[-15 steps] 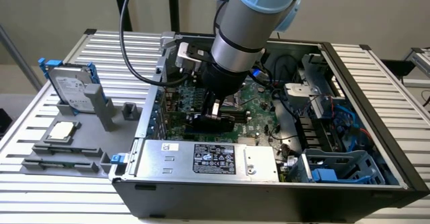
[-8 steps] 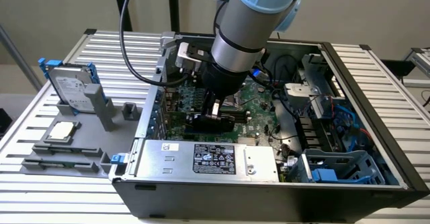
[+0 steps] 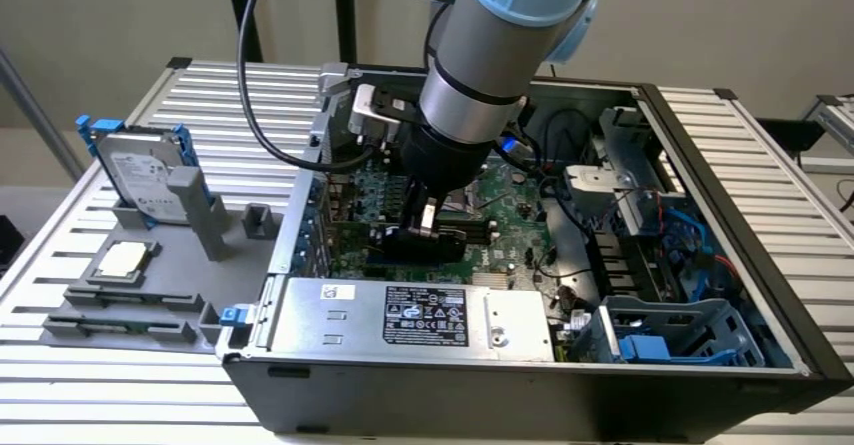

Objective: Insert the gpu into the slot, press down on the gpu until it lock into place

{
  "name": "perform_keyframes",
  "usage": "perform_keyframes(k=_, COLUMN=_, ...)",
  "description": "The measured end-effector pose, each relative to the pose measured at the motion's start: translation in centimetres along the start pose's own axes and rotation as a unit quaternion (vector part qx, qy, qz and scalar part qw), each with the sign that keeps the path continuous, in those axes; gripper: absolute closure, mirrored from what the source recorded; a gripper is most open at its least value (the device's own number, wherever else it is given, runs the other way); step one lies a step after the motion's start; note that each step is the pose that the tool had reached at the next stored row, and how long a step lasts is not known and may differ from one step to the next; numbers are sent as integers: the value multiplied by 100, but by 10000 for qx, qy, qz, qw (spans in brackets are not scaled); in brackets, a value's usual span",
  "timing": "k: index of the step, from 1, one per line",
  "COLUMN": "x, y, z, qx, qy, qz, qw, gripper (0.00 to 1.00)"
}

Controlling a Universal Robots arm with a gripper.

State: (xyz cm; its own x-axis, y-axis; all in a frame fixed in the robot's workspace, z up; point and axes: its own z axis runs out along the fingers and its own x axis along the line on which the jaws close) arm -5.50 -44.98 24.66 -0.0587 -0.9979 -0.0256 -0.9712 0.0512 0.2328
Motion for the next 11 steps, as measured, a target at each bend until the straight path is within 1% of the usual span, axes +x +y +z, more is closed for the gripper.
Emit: perform_keyframes(k=11, x=0, y=0, z=-1, qx=0, qy=1, qz=0, qw=10000, gripper=74)
